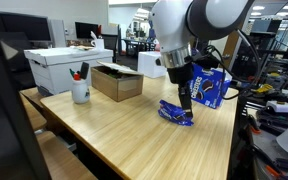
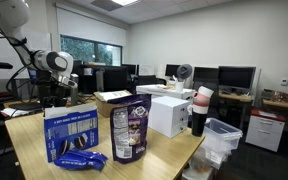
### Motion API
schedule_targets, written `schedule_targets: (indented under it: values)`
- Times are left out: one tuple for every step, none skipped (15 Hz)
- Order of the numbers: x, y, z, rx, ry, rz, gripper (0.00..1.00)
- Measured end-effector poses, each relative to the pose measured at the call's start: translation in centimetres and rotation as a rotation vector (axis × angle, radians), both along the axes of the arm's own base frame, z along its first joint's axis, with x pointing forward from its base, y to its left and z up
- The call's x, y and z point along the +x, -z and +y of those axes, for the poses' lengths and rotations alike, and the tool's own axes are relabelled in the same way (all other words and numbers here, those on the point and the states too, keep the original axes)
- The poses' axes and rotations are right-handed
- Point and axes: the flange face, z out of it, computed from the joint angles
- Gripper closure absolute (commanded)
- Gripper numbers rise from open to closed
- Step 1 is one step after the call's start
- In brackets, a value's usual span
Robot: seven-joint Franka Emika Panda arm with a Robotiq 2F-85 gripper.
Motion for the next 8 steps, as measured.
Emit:
schedule_targets:
  values:
    - [0.0,0.3,0.1,0.000,-0.003,0.006,0.07]
    - [0.1,0.6,0.2,0.001,-0.008,0.012,0.36]
    - [0.1,0.8,0.2,0.002,-0.010,0.016,0.32]
    - [0.2,1.0,0.3,0.003,-0.013,0.020,0.32]
    - [0.3,1.2,0.4,0.004,-0.014,0.023,0.36]
    - [0.3,1.4,0.4,0.004,-0.015,0.026,0.42]
    - [0.4,1.5,0.5,0.004,-0.015,0.028,0.49]
    - [0.4,1.5,0.5,0.005,-0.016,0.028,0.55]
